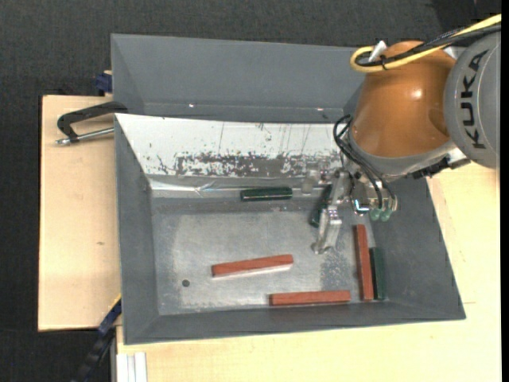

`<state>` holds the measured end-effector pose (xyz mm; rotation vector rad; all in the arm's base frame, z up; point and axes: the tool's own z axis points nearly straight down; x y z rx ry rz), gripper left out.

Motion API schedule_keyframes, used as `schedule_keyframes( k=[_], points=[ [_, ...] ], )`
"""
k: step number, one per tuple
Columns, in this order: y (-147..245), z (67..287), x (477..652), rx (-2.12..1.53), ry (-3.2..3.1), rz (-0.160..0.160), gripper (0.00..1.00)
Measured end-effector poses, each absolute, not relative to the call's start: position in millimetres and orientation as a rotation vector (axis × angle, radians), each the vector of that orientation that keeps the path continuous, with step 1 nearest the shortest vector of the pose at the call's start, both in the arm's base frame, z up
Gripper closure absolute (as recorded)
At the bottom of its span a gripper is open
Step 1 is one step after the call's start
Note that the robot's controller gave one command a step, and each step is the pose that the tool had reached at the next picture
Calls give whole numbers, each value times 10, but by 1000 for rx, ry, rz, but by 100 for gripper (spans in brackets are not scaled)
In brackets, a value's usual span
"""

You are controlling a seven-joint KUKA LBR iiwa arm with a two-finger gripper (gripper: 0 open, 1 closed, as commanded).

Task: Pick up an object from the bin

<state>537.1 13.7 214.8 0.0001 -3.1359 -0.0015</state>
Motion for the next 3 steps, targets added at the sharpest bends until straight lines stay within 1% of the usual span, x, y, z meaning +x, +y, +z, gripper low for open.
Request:
schedule_keyframes(
  k=[1, 2, 3],
  points=[
    [137, 2192, 5387, -1, -3144, -2, 0],
    [222, 1744, 5415, 91, -3149, -1, 0],
    [667, 1139, 5387, 213, -3141, 0, 0]
  ],
)
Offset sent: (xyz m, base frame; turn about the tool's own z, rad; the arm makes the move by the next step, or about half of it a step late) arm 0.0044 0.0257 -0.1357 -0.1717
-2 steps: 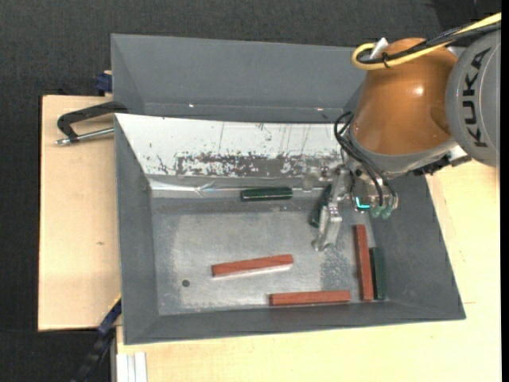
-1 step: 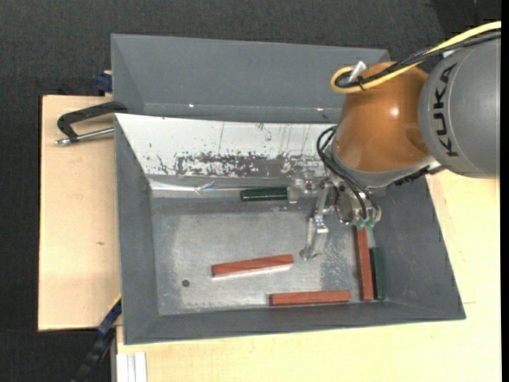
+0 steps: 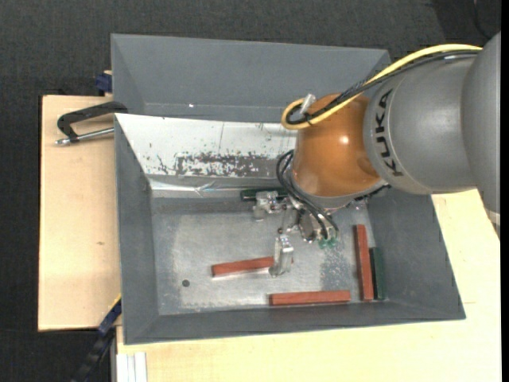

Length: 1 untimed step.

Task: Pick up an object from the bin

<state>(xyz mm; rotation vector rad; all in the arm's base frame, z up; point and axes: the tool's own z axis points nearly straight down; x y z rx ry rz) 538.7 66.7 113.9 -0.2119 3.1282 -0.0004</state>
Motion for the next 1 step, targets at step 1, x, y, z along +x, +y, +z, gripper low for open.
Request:
schedule_keyframes(
  k=[1],
  points=[
    [457, 758, 5223, -433, 3111, 1, 100]
  ],
)
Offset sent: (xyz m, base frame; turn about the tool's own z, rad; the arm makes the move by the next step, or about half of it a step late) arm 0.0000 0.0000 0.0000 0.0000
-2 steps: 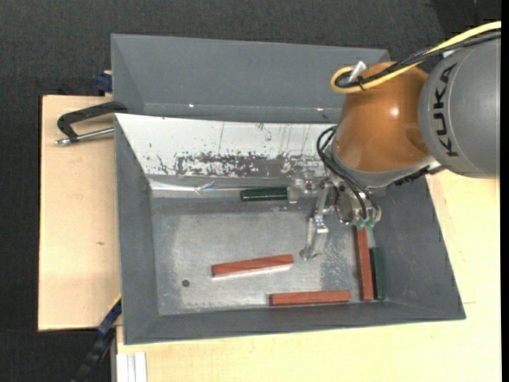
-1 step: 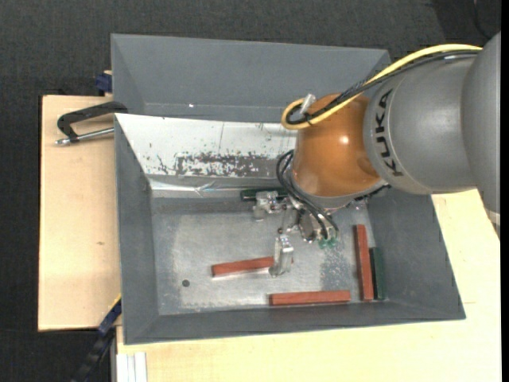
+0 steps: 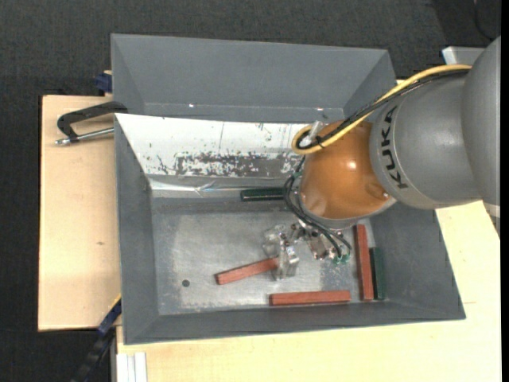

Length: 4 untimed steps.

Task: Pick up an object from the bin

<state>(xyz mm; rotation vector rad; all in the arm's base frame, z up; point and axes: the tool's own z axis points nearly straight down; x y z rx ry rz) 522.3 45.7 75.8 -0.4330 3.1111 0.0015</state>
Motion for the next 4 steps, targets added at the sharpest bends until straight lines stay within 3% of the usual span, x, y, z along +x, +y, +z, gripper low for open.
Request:
schedule_keyframes(
  k=[1, 2, 3, 4],
  points=[
    [458, 758, 5223, -433, 3111, 2, 100],
    [514, 1870, 5377, -467, 3102, 2, 100],
    [514, 1870, 5377, -467, 3102, 2, 100],
    [496, 2566, 5187, -454, 3104, 1, 100]
  ],
)
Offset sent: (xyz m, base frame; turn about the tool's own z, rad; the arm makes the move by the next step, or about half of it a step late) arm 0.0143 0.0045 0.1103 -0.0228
